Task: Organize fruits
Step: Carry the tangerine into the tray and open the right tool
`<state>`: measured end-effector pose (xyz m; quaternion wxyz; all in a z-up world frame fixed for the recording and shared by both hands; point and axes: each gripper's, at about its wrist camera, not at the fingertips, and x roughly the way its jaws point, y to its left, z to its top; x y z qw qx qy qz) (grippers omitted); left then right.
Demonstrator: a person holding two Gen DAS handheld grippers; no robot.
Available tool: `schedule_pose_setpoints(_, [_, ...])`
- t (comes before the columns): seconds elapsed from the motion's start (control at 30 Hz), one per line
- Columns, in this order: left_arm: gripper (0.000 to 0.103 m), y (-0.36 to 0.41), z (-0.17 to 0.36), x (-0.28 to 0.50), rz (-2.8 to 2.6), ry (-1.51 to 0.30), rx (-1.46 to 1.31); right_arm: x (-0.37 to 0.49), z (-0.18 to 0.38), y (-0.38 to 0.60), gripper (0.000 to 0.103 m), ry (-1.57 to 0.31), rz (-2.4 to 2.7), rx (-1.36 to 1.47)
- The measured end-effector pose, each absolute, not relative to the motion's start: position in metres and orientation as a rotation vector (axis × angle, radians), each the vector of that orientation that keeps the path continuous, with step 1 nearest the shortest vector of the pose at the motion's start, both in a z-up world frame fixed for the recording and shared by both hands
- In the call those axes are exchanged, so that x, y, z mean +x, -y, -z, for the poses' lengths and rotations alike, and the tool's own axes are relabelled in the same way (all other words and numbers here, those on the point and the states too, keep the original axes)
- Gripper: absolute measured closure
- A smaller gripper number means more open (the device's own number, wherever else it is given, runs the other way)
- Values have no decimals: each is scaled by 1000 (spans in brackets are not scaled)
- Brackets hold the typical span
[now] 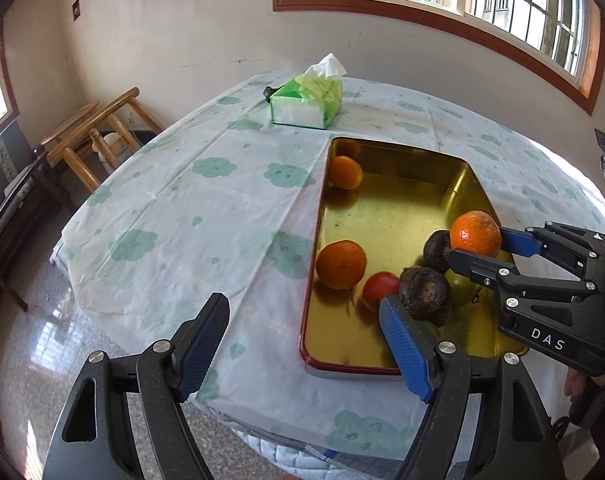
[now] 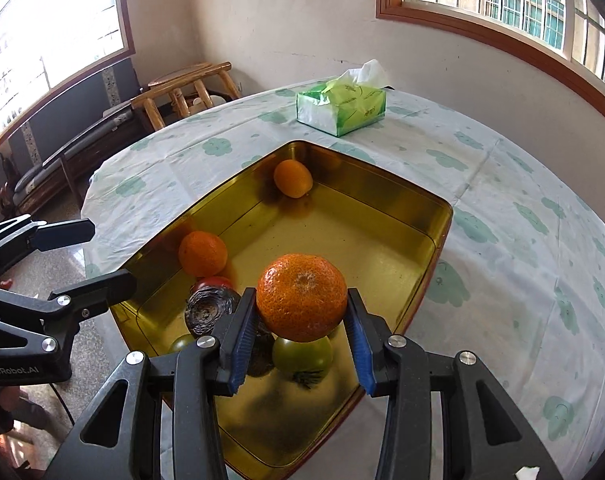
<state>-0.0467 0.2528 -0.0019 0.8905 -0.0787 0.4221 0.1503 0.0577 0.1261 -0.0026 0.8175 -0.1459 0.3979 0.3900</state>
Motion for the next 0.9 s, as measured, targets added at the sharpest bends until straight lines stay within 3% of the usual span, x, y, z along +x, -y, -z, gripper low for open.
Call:
schedule_pose_setpoints(0.77, [24, -252, 3, -59, -379, -914, -181, 53, 21, -145, 61, -907, -728, -326])
schedule_pose_setpoints(0.9, [23, -247, 2, -61, -378, -913, -158, 45, 11, -139, 42, -876, -710, -339])
